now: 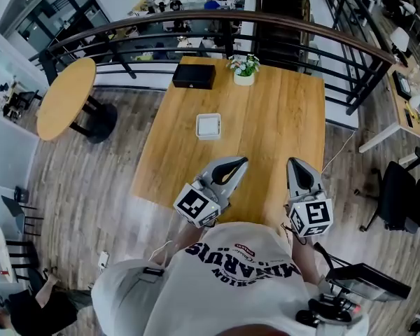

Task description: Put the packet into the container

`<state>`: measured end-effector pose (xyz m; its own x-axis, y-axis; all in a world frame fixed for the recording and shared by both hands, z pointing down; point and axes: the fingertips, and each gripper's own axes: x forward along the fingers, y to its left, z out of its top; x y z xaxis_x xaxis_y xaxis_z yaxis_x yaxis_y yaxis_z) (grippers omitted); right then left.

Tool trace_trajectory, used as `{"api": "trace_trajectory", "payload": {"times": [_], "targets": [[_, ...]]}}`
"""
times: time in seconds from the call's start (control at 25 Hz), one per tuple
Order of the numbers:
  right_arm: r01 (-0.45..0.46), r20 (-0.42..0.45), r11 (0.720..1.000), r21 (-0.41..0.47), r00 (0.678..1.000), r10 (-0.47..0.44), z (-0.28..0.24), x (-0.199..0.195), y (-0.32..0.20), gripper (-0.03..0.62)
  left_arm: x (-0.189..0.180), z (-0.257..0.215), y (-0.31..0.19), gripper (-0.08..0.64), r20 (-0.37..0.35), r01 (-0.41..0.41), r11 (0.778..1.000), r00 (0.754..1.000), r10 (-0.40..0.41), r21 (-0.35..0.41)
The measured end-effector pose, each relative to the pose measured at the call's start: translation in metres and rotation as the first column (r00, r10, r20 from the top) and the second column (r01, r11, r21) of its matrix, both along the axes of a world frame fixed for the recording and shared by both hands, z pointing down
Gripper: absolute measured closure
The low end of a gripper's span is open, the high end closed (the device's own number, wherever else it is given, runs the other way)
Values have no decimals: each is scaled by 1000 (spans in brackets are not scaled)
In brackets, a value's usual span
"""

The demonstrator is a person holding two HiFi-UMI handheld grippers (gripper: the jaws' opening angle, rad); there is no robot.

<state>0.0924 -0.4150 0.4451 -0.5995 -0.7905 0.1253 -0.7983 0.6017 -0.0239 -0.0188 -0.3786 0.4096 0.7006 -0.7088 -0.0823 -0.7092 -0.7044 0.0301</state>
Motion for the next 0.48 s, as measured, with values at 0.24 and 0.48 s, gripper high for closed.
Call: {"api": "trace_trajectory", "payload": {"times": [0.24,0.48], "targets": [[4,-1,1000,-12,1000,-4,4,-4,2,583,-3,6,4,558,-12,-10,1000,1000,9,-29],[15,-5,1000,-18,1000,-15,6,-12,0,583,-11,18,-1,558,-41,10,997,999,-13,-77]]}}
